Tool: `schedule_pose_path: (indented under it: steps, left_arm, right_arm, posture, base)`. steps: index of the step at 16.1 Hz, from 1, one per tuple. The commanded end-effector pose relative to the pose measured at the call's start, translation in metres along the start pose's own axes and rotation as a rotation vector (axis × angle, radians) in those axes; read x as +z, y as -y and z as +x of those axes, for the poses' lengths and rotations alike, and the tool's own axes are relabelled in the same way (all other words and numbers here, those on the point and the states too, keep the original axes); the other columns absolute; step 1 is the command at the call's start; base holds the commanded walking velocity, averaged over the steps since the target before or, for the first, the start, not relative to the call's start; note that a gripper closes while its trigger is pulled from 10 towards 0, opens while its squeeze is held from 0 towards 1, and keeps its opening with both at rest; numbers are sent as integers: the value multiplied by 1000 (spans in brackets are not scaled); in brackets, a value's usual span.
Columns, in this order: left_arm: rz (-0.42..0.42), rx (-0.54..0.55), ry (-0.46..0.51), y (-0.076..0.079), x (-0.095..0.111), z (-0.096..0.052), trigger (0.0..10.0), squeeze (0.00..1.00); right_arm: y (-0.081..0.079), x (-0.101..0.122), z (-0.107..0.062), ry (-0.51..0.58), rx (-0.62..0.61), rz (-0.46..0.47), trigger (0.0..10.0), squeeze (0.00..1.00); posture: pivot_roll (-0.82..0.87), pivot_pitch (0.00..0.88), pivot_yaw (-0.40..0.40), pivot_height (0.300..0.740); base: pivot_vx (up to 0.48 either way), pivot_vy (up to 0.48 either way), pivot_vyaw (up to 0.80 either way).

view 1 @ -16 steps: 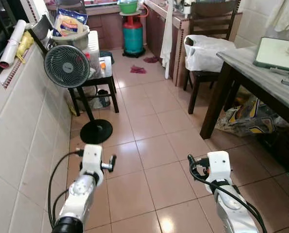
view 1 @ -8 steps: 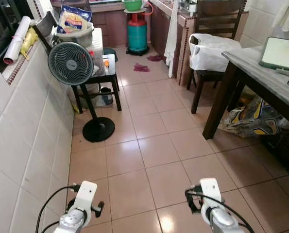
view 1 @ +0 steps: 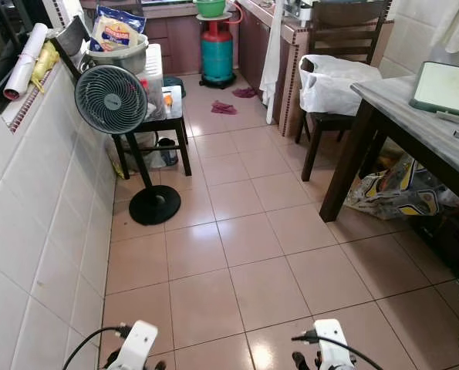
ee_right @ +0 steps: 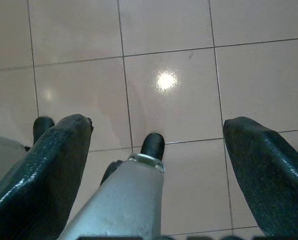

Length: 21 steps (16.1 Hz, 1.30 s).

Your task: Setting the table

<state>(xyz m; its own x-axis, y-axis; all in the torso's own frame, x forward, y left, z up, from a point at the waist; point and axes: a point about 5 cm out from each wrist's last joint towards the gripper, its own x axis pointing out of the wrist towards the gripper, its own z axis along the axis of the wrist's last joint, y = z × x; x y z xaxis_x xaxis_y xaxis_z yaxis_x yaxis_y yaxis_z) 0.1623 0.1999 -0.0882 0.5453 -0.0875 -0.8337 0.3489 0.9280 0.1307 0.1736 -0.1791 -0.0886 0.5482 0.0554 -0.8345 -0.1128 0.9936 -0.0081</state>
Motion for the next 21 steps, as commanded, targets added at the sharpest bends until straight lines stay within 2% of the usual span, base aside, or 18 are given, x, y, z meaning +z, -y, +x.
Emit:
schedule_pose_path:
  steps: [1, 2, 5, 8, 9, 13, 16, 21]
  left_arm:
    - [27, -5, 3, -3, -3, -2, 10000, 0]
    - [28, -7, -25, -7, -17, -7, 10000, 0]
    - [43, -18, -50, -1, -29, -10, 10000, 0]
    - [32, -72, -93, 25, -46, -13, 10000, 0]
    - [34, -86, -122, 39, -59, -17, 10000, 0]
    - [30, -96, -144, 48, -72, -22, 10000, 0]
    - [34, -92, -100, 38, -54, -15, 10000, 0]
    - [41, -90, -96, 36, -52, -14, 10000, 0]
  right_arm:
    - [0, -1, 0, -4, 4, -12, 10000, 0]
    - [1, -1, 0, -3, -4, -25, 10000, 0]
    - [1, 0, 0, -3, -1, -35, 10000, 0]
    - [-1, 1, 0, -6, 5, -36, 10000, 0]
    - [-2, 1, 1, -6, 11, -48, 10000, 0]
    - [-14, -1, 2, -12, 25, -68, 10000, 0]
    - [-38, -1, 4, -16, 57, -90, 10000, 0]
    - [-20, -4, 2, -18, 49, -100, 10000, 0]
  posture:
    - [-48, 0, 26, 740]
    - [-50, 0, 33, 740]
    - [-49, 0, 33, 740]
    - [-47, 0, 26, 740]
    - [-47, 0, 26, 740]
    - [-45, 0, 26, 740]
    - [-46, 0, 27, 740]
    - [-47, 0, 30, 740]
  base:
    - [0, 0, 0]
    - [0, 0, 800]
    - [0, 0, 800]
    - [0, 0, 0]
    - [0, 0, 0]
    - [191, 0, 0]
    - [266, 0, 158]
    - [264, 0, 602]
